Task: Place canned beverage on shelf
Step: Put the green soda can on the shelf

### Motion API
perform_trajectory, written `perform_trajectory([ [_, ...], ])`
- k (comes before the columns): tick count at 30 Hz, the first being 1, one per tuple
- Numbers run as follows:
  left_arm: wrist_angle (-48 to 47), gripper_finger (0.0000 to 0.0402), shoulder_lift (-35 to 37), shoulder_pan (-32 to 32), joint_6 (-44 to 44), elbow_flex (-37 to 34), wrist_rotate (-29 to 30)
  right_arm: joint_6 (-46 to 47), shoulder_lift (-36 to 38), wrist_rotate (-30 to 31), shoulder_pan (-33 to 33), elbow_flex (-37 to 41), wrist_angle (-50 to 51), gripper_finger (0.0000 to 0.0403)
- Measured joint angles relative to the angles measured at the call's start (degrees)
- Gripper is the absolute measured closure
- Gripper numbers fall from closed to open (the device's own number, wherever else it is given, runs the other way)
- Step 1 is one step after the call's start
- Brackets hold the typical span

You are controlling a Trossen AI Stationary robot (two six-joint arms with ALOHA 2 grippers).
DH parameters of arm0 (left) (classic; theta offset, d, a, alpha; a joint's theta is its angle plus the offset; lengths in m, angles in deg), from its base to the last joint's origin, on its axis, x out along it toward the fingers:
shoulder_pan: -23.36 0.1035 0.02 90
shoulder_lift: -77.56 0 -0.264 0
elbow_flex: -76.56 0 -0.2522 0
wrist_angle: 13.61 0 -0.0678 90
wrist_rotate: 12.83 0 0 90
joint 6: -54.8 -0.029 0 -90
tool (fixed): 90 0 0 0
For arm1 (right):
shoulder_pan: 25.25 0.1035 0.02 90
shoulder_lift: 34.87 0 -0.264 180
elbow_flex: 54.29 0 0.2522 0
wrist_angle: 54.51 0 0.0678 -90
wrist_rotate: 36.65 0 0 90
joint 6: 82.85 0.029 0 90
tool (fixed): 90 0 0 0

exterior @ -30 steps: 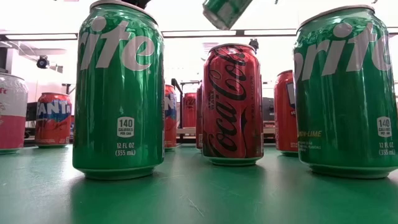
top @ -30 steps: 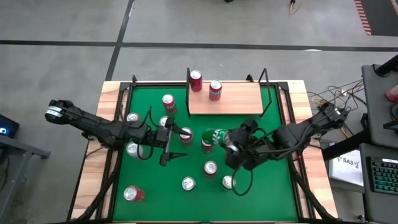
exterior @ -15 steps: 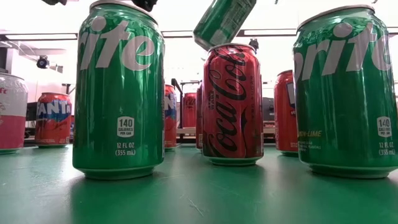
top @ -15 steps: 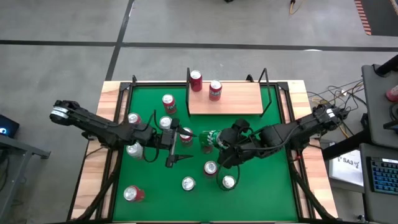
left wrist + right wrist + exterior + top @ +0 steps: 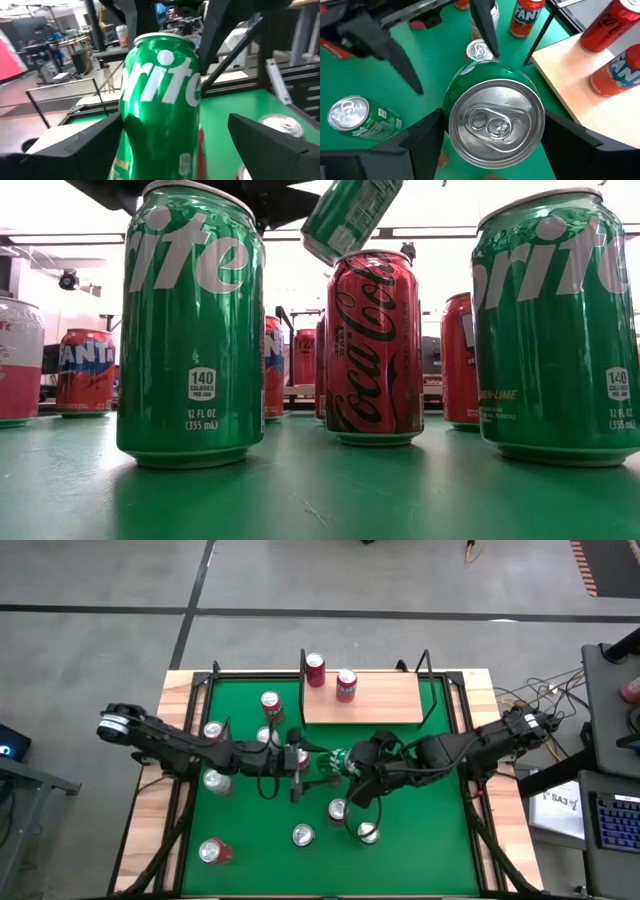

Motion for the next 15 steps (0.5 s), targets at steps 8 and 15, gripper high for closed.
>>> perform_trajectory([
  [8,-5.83,0.0057,-5.63,0.07,-1.21,6.43,3.7,0.04,0.02,-0.87,-0.74,0.0,-0.71,0.0129],
  [15,-7.07,0.006,-8.02,0.07,-0.8,8.31,5.19,-0.03,0.02,-1.14,-0.74,0.0,-1.53,0.013],
])
